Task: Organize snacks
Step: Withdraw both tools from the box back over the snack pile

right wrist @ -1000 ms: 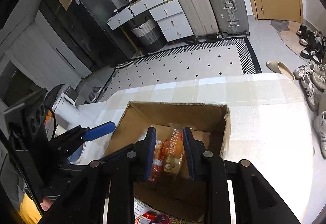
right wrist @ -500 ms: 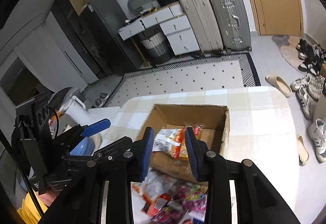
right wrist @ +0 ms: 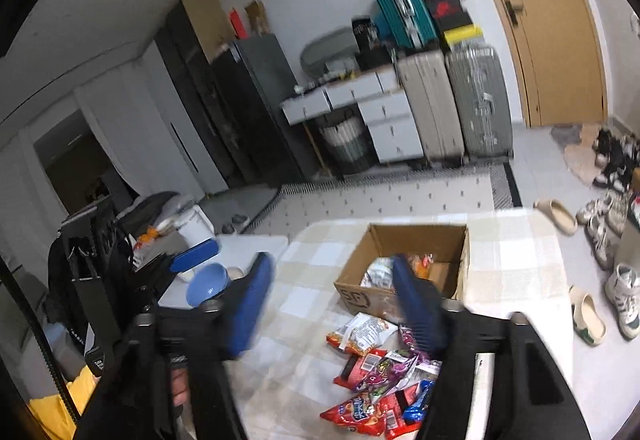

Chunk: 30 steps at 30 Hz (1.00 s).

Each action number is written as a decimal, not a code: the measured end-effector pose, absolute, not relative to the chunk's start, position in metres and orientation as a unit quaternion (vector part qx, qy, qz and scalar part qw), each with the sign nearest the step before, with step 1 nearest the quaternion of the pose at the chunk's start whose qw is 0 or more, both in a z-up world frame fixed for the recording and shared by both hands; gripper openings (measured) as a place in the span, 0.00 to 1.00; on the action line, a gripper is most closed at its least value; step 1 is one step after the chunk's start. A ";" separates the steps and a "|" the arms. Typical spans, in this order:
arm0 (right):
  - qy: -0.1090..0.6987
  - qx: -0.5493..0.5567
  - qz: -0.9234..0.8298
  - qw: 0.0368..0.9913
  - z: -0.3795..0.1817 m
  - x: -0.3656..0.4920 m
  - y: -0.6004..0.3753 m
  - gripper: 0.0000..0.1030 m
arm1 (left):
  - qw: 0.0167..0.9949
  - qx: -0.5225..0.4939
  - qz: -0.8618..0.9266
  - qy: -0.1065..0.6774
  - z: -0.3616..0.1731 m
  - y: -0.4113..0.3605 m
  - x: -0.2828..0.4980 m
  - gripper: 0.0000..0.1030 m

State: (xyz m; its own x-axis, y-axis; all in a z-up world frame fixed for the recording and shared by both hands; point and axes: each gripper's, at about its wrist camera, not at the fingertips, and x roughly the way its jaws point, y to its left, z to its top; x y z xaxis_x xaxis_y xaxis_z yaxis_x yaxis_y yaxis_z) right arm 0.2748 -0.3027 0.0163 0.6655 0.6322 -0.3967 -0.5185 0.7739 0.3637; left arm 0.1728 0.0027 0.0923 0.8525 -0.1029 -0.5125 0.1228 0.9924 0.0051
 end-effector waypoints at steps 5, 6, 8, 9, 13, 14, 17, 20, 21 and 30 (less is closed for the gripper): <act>0.209 0.087 0.293 0.929 0.014 0.216 -0.312 0.90 | 0.974 0.028 -0.043 0.221 0.111 -0.002 0.098 1.00; 0.201 0.078 0.288 0.933 0.010 0.206 -0.312 0.93 | 0.975 0.027 -0.040 0.218 0.113 -0.002 0.088 1.00; 0.186 0.059 0.280 0.940 0.001 0.185 -0.310 0.94 | 0.976 0.024 -0.037 0.215 0.116 -0.003 0.064 1.00; 0.180 0.054 0.280 0.942 -0.004 0.176 -0.309 0.97 | 0.976 0.021 -0.035 0.214 0.115 -0.002 0.057 1.00; 0.168 0.063 0.267 0.947 -0.030 0.152 -0.313 0.99 | 0.974 0.003 -0.034 0.225 0.111 0.002 0.031 1.00; 0.170 0.068 0.265 0.947 -0.036 0.148 -0.314 0.99 | 0.973 -0.003 -0.035 0.228 0.108 0.003 0.026 1.00; 0.174 0.071 0.255 0.949 -0.053 0.144 -0.313 0.99 | 0.971 -0.014 -0.034 0.236 0.098 0.005 0.008 1.00; 0.175 0.049 0.218 0.959 -0.069 0.138 -0.310 0.99 | 0.971 -0.016 -0.026 0.236 0.083 0.011 0.000 1.00; 0.177 0.044 0.212 0.960 -0.073 0.138 -0.308 0.99 | 0.971 -0.015 -0.023 0.237 0.078 0.011 -0.002 1.00; 0.191 0.024 0.198 0.961 -0.105 0.136 -0.300 0.99 | 0.958 -0.038 -0.027 0.281 0.012 0.029 0.019 1.00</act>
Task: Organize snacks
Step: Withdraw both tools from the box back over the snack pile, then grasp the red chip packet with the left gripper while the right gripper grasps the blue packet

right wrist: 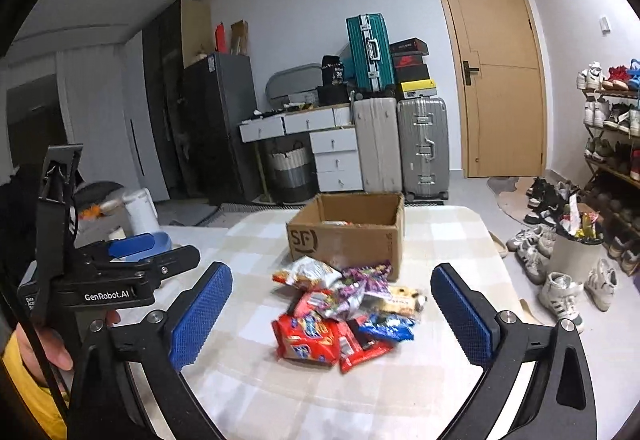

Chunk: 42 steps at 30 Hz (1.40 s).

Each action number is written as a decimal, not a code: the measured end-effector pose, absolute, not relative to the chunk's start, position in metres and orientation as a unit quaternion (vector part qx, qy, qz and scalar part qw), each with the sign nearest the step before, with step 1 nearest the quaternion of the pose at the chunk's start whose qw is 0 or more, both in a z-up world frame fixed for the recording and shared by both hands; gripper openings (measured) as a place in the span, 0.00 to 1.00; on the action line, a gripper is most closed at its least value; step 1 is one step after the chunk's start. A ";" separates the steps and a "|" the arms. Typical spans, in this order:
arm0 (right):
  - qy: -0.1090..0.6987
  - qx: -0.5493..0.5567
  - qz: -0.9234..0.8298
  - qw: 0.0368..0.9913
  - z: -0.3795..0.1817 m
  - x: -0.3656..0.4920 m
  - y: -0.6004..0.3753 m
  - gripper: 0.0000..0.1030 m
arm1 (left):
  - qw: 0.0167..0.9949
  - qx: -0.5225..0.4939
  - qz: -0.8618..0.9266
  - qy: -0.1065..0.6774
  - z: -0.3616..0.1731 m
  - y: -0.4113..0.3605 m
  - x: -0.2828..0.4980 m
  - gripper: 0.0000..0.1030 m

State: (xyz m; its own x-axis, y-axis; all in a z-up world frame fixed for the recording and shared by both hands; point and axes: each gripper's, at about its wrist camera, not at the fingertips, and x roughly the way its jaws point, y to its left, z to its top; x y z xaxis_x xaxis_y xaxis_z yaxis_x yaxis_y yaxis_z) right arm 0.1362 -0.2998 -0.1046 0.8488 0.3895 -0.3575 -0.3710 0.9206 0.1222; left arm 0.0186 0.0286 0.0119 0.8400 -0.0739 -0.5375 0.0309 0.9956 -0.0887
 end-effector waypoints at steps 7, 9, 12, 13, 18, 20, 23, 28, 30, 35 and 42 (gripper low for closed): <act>0.209 0.063 0.205 0.954 -0.127 0.137 -0.307 0.99 | 0.945 -0.051 -0.047 0.321 -0.031 0.028 0.039 0.99; 0.217 0.073 0.207 0.951 -0.130 0.140 -0.310 0.99 | 0.942 -0.048 -0.046 0.329 -0.041 0.025 0.043 0.99; 0.219 0.080 0.204 0.951 -0.134 0.141 -0.313 0.99 | 0.937 -0.048 -0.053 0.341 -0.055 0.018 0.050 0.99; 0.217 0.081 0.202 0.952 -0.135 0.141 -0.314 0.99 | 0.937 -0.046 -0.053 0.343 -0.058 0.015 0.051 0.99; 0.222 0.080 0.195 0.952 -0.142 0.145 -0.319 0.99 | 0.934 -0.042 -0.055 0.349 -0.069 0.006 0.061 0.99; 0.227 0.082 0.194 0.951 -0.145 0.148 -0.320 0.99 | 0.933 -0.041 -0.058 0.353 -0.073 0.003 0.063 0.99; 0.236 0.085 0.194 0.948 -0.153 0.152 -0.323 0.99 | 0.929 -0.039 -0.060 0.364 -0.086 -0.002 0.072 0.99; 0.246 0.085 0.195 0.946 -0.165 0.160 -0.325 0.99 | 0.920 -0.040 -0.062 0.386 -0.110 -0.006 0.089 0.99; 0.251 0.084 0.194 0.945 -0.171 0.163 -0.325 0.99 | 0.916 -0.043 -0.063 0.393 -0.118 -0.007 0.096 0.99; 0.271 0.093 0.197 0.938 -0.187 0.174 -0.328 0.99 | 0.906 -0.050 -0.071 0.413 -0.140 -0.018 0.120 0.99; 0.300 0.112 0.200 0.926 -0.208 0.192 -0.336 0.99 | 0.889 -0.065 -0.090 0.445 -0.171 -0.033 0.156 0.96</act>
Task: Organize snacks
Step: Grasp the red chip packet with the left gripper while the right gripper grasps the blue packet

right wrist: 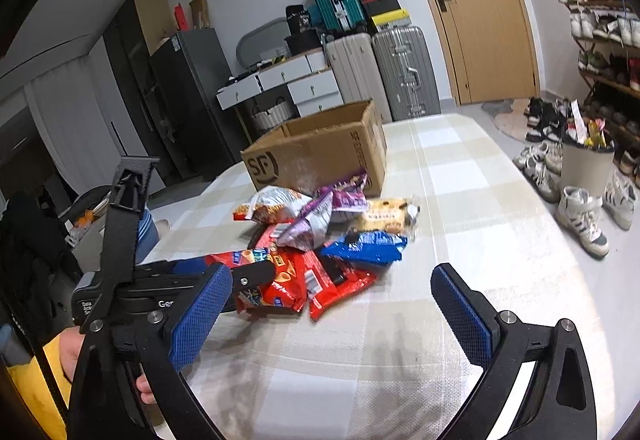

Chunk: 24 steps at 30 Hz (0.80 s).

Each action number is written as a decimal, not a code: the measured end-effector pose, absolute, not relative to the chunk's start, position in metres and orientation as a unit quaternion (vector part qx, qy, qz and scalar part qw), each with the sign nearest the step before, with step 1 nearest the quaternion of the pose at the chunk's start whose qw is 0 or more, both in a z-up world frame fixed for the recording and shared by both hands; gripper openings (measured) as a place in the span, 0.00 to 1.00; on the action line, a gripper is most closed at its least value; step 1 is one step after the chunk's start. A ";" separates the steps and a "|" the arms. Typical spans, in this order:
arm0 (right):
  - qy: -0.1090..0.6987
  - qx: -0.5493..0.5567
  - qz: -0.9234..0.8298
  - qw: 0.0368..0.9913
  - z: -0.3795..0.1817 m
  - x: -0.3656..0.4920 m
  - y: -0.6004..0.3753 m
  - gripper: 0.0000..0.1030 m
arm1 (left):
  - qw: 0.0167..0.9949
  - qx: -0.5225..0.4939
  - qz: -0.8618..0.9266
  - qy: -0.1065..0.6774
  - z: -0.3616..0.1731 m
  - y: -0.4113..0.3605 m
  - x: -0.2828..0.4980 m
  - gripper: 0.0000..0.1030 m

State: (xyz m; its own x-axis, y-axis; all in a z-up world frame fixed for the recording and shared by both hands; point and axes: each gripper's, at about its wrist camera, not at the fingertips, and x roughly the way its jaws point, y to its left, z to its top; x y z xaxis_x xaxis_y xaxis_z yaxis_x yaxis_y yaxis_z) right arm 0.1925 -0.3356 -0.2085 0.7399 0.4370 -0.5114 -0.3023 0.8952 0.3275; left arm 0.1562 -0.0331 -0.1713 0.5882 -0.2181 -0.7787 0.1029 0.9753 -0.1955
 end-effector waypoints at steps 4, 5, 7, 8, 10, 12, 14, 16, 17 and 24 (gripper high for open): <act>0.314 0.124 0.198 0.920 -0.217 0.202 -0.341 0.99 | 0.875 -0.080 -0.094 0.468 -0.194 -0.036 0.170 0.76; 0.318 0.126 0.199 0.918 -0.218 0.205 -0.341 0.99 | 0.869 -0.088 -0.103 0.476 -0.200 -0.036 0.174 0.73; 0.325 0.131 0.199 0.915 -0.222 0.209 -0.342 0.99 | 0.866 -0.099 -0.117 0.477 -0.205 -0.036 0.177 0.61; 0.327 0.132 0.199 0.914 -0.223 0.210 -0.343 0.99 | 0.865 -0.098 -0.124 0.476 -0.206 -0.037 0.177 0.56; 0.333 0.132 0.199 0.912 -0.225 0.213 -0.342 0.99 | 0.865 -0.094 -0.136 0.474 -0.207 -0.041 0.178 0.48; 0.339 0.130 0.200 0.910 -0.227 0.216 -0.341 0.99 | 0.867 -0.090 -0.146 0.467 -0.208 -0.043 0.178 0.43; 0.348 0.128 0.202 0.906 -0.228 0.219 -0.338 0.99 | 0.865 -0.098 -0.154 0.467 -0.210 -0.043 0.179 0.41; 0.356 0.127 0.203 0.903 -0.229 0.223 -0.337 0.99 | 0.863 -0.108 -0.158 0.467 -0.210 -0.042 0.178 0.40; 0.359 0.127 0.202 0.902 -0.229 0.225 -0.337 0.99 | 0.862 -0.110 -0.160 0.468 -0.211 -0.042 0.176 0.40; 0.389 0.122 0.176 0.896 -0.231 0.262 -0.336 0.99 | 0.861 -0.123 -0.162 0.466 -0.212 -0.025 0.166 0.40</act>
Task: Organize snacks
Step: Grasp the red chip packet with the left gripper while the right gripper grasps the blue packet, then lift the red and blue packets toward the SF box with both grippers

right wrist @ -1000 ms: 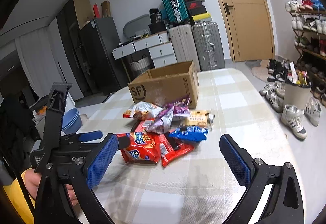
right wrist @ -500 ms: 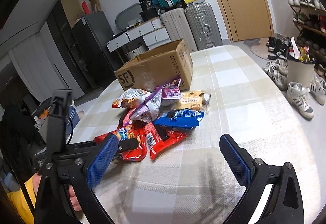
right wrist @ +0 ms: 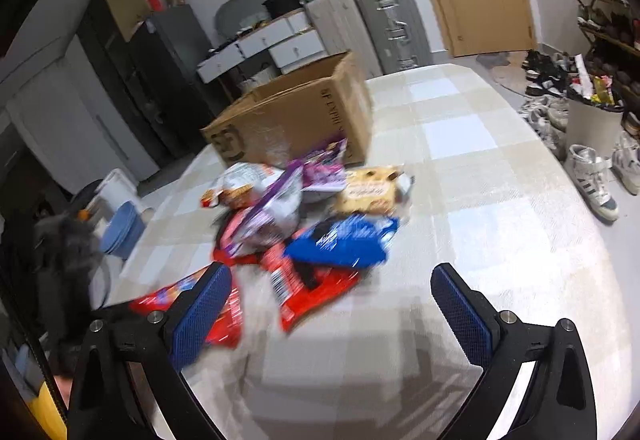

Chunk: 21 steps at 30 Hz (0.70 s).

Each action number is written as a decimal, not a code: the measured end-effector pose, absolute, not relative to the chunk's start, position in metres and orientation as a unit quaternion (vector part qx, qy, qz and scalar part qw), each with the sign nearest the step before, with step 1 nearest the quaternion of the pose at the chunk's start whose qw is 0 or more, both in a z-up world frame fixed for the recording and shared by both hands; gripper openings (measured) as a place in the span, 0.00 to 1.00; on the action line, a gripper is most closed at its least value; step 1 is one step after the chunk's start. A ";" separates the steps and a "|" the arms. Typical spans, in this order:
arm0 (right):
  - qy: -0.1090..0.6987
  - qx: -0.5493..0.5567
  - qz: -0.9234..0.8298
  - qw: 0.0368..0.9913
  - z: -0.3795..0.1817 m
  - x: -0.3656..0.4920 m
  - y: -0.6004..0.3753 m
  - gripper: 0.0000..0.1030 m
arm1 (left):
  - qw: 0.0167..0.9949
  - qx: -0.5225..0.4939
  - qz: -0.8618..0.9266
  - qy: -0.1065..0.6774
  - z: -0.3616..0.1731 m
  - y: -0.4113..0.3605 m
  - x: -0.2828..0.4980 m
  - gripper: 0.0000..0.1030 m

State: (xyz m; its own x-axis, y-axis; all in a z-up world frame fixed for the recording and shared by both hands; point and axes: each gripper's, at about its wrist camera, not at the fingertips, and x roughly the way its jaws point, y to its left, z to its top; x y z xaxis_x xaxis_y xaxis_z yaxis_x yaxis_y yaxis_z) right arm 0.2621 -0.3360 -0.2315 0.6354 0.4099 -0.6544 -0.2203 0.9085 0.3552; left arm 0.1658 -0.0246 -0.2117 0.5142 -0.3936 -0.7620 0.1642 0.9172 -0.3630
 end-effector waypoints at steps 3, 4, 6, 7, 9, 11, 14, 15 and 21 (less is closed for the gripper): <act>0.411 0.122 0.167 0.888 -0.236 0.283 -0.334 0.99 | 0.865 -0.121 -0.160 0.461 -0.207 -0.018 0.158 0.40; 0.420 0.122 0.163 0.884 -0.238 0.291 -0.333 0.98 | 0.864 -0.124 -0.162 0.460 -0.207 -0.016 0.157 0.40; 0.434 0.118 0.163 0.878 -0.242 0.304 -0.329 0.98 | 0.864 -0.127 -0.165 0.459 -0.207 -0.016 0.160 0.40; 0.442 0.115 0.163 0.874 -0.245 0.310 -0.328 0.95 | 0.864 -0.128 -0.164 0.458 -0.206 -0.016 0.160 0.40; 0.457 0.110 0.163 0.868 -0.249 0.318 -0.324 0.83 | 0.864 -0.130 -0.166 0.458 -0.208 -0.015 0.160 0.40; 0.473 0.109 0.162 0.859 -0.256 0.324 -0.321 0.80 | 0.863 -0.132 -0.167 0.459 -0.210 -0.011 0.159 0.40; 0.482 0.090 0.148 0.859 -0.259 0.324 -0.318 0.73 | 0.864 -0.138 -0.166 0.455 -0.211 -0.005 0.157 0.40; 0.479 0.083 0.147 0.861 -0.259 0.322 -0.317 0.71 | 0.864 -0.139 -0.166 0.455 -0.211 -0.004 0.157 0.40; 0.474 0.102 0.163 0.859 -0.257 0.313 -0.325 0.54 | 0.866 -0.142 -0.169 0.448 -0.207 0.001 0.152 0.40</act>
